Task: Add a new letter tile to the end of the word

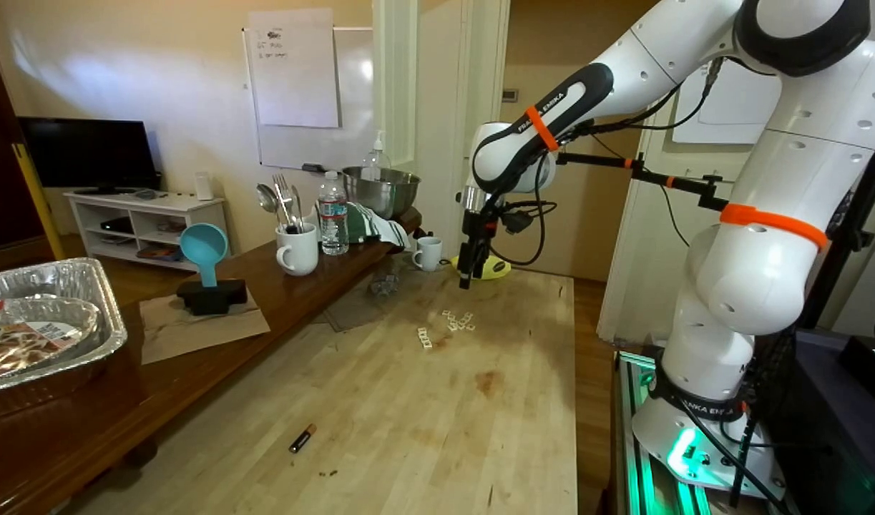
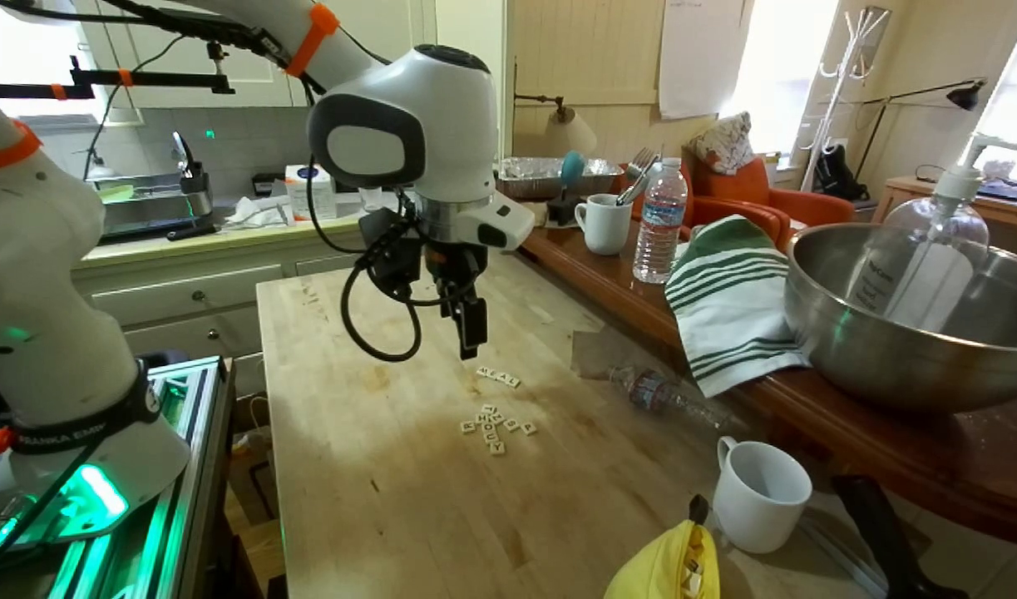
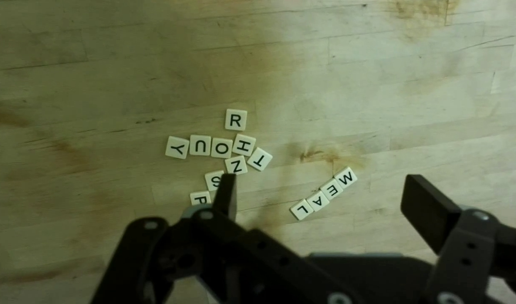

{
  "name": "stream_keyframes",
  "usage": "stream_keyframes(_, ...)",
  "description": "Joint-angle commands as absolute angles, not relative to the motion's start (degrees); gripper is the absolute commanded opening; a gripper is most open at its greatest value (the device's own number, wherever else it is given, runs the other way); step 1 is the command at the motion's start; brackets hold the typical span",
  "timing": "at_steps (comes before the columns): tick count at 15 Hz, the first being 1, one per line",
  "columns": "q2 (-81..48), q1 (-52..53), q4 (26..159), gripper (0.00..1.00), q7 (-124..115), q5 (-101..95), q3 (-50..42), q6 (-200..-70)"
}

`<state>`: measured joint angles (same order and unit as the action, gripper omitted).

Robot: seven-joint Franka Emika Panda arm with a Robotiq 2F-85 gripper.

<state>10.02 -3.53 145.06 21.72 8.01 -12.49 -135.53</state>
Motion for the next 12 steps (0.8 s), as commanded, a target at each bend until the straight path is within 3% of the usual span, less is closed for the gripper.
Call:
stream_keyframes(1,9.92,-4.46,145.56,1.00,21.28,7.40,-11.54,-136.62)
stream_keyframes(5,3.45,-4.82,145.33,1.00,19.93,7.80,-11.35,-148.59)
stream_keyframes(7,0.15,-4.88,144.85,0.73,20.78,9.35,-11.41,-153.60)
stream_keyframes(12,-6.82,-6.41,143.30,0.33,20.54,9.89,-9.95,-159.41)
